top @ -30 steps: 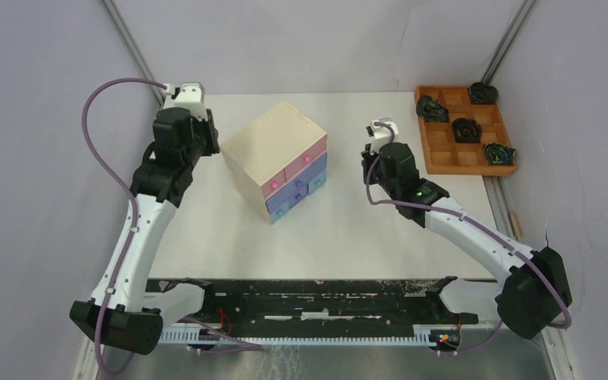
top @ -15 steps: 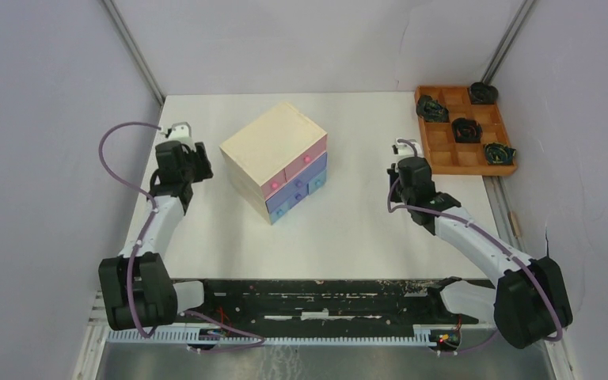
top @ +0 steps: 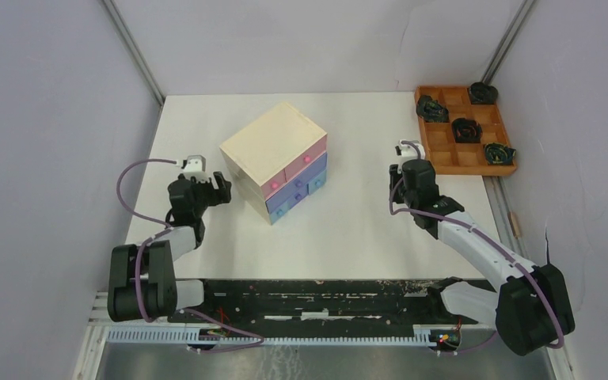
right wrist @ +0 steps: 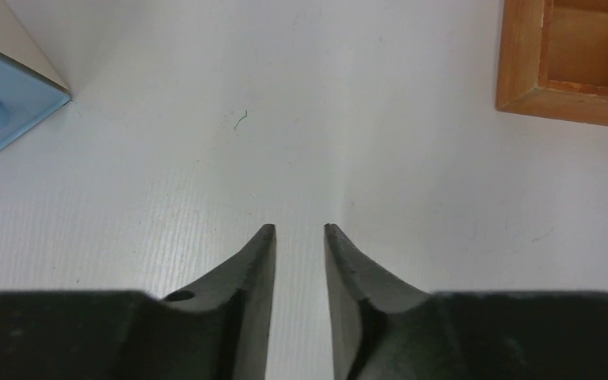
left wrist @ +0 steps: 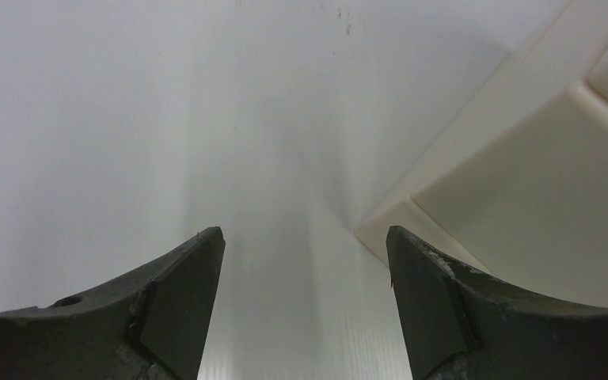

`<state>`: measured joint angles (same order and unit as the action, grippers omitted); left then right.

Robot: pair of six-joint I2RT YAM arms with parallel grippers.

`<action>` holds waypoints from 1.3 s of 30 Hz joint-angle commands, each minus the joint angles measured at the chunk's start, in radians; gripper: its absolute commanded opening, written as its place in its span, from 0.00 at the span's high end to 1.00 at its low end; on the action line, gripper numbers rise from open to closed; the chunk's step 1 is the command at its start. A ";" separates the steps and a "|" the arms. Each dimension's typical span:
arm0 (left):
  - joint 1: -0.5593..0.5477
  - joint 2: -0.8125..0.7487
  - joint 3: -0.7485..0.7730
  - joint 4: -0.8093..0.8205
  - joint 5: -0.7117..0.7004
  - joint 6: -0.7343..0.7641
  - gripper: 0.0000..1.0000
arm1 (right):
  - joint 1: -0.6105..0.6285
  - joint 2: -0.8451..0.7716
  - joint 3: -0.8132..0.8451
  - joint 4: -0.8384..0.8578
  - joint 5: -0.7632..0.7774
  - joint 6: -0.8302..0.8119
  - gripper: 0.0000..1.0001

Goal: Organize the makeup
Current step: Reset both arms

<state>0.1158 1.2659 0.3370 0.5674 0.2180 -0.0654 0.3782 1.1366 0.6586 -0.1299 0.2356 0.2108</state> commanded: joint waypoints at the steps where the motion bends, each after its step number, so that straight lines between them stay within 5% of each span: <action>1: 0.004 0.072 -0.029 0.294 0.031 0.031 0.14 | -0.006 -0.039 -0.007 0.051 -0.007 -0.012 0.60; 4: 0.001 0.122 -0.082 0.492 0.035 0.013 0.00 | -0.009 -0.038 -0.010 0.054 -0.008 -0.015 0.51; 12: -0.004 0.214 -0.060 0.519 0.042 0.023 0.01 | -0.013 -0.030 -0.007 0.065 0.005 -0.025 0.24; 17: -0.041 0.220 -0.091 0.566 0.059 0.082 0.01 | -0.013 -0.011 -0.010 0.083 -0.003 -0.022 0.21; 19: -0.057 0.269 -0.139 0.712 0.056 0.084 0.01 | -0.012 -0.003 -0.007 0.077 -0.002 -0.025 0.18; 21: -0.056 0.247 -0.117 0.626 0.039 0.096 0.01 | -0.013 -0.004 -0.007 0.076 0.016 -0.032 0.16; 24: -0.056 0.262 -0.125 0.667 0.038 0.081 0.01 | -0.012 -0.014 -0.007 0.081 0.077 -0.053 0.01; 28: -0.056 0.260 -0.123 0.661 0.006 0.074 0.01 | -0.023 -0.035 -0.013 0.125 0.211 -0.101 0.00; 32: -0.076 0.255 -0.111 0.625 -0.156 0.038 0.01 | -0.069 -0.022 -0.071 0.230 0.205 -0.146 0.00; 39: -0.084 0.254 -0.106 0.615 -0.172 0.039 0.01 | -0.142 0.123 -0.144 0.443 0.201 -0.209 0.00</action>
<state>0.0368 1.5238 0.2104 1.1297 0.0940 -0.0212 0.2592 1.1980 0.5312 0.1448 0.3946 0.0605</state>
